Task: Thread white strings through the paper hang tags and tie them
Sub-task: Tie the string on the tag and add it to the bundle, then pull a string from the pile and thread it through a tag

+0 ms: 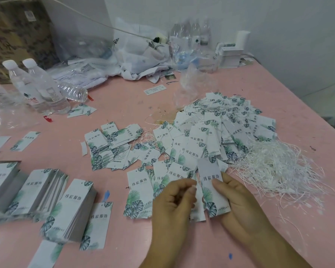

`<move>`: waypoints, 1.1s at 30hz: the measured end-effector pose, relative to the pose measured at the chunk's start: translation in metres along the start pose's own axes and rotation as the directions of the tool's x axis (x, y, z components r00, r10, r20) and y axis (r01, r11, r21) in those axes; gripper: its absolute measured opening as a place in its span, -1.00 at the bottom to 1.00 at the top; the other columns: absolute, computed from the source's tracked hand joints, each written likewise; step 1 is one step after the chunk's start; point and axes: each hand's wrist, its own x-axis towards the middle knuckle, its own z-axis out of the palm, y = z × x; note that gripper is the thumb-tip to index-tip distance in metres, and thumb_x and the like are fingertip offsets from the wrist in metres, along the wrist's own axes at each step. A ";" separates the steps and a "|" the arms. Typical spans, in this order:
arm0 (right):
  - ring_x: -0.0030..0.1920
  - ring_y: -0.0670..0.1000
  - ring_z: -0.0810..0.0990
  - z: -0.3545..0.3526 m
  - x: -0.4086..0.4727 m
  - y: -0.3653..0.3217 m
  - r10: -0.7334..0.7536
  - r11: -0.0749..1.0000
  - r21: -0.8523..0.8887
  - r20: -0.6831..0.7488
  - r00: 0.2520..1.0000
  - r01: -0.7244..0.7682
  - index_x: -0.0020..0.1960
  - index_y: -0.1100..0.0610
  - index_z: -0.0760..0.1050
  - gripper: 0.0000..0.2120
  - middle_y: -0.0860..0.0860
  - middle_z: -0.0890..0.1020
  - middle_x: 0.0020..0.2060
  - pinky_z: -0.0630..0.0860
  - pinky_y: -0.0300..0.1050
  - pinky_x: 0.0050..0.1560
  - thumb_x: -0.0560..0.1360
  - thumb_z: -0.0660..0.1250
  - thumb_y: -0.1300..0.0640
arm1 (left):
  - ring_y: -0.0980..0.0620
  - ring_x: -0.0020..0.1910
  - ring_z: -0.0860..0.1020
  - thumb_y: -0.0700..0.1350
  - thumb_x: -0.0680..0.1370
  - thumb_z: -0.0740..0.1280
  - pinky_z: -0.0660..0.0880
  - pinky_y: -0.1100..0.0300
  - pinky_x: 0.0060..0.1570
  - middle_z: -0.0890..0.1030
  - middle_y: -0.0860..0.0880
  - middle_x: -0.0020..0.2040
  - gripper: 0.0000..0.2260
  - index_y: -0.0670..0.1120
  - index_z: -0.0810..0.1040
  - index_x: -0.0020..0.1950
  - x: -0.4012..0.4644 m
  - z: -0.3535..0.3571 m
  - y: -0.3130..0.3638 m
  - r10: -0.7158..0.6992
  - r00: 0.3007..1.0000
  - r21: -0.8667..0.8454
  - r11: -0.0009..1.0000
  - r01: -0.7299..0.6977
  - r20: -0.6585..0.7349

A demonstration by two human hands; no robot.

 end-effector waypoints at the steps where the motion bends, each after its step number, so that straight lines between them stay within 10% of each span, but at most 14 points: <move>1: -0.04 0.15 0.69 0.000 0.000 0.003 -0.019 0.999 -0.030 -0.025 1.000 0.018 0.10 0.18 0.65 -0.72 0.29 0.66 0.05 0.65 0.02 -0.12 0.42 0.31 0.21 | 0.12 -0.33 0.60 -0.37 0.53 0.38 0.54 0.30 -0.29 0.70 -0.07 -0.27 -0.76 -0.04 0.71 -0.09 -0.002 0.004 0.001 -0.025 1.000 -0.026 0.999 0.026 0.015; 9: -0.06 0.17 0.68 -0.001 -0.001 0.011 -0.169 0.939 -0.321 -0.114 0.979 0.125 0.09 0.11 0.64 -0.79 0.23 0.69 -0.01 0.63 0.04 -0.11 0.47 0.39 0.15 | 0.02 -0.38 0.62 -0.30 0.50 0.44 0.55 0.23 -0.41 0.70 -0.18 -0.26 -0.88 -0.11 0.73 -0.08 -0.003 0.010 -0.001 -0.209 0.977 -0.220 0.952 0.212 0.038; 22: 0.15 0.20 0.64 -0.008 -0.001 0.015 -0.163 0.910 -0.382 0.017 0.986 0.158 0.22 0.05 0.58 -0.63 0.18 0.67 0.11 0.53 0.11 0.18 0.42 0.40 0.17 | 0.03 -0.39 0.61 -0.36 0.47 0.45 0.56 0.27 -0.37 0.65 -0.13 -0.35 -0.81 -0.12 0.56 -0.04 -0.003 0.008 -0.006 -0.114 0.989 -0.113 0.988 0.103 -0.093; 33: -0.18 0.05 0.69 0.001 0.088 -0.069 -0.352 0.710 -0.700 -0.256 0.900 0.079 0.12 0.10 0.58 -0.82 -0.02 0.71 -0.11 0.60 -0.01 -0.27 0.54 0.30 0.18 | 0.06 -0.29 0.66 -0.16 0.48 0.39 0.61 0.16 -0.22 0.70 -0.02 -0.23 -0.80 0.17 0.60 -0.07 -0.015 0.014 -0.012 -0.023 0.997 0.159 0.987 0.010 0.080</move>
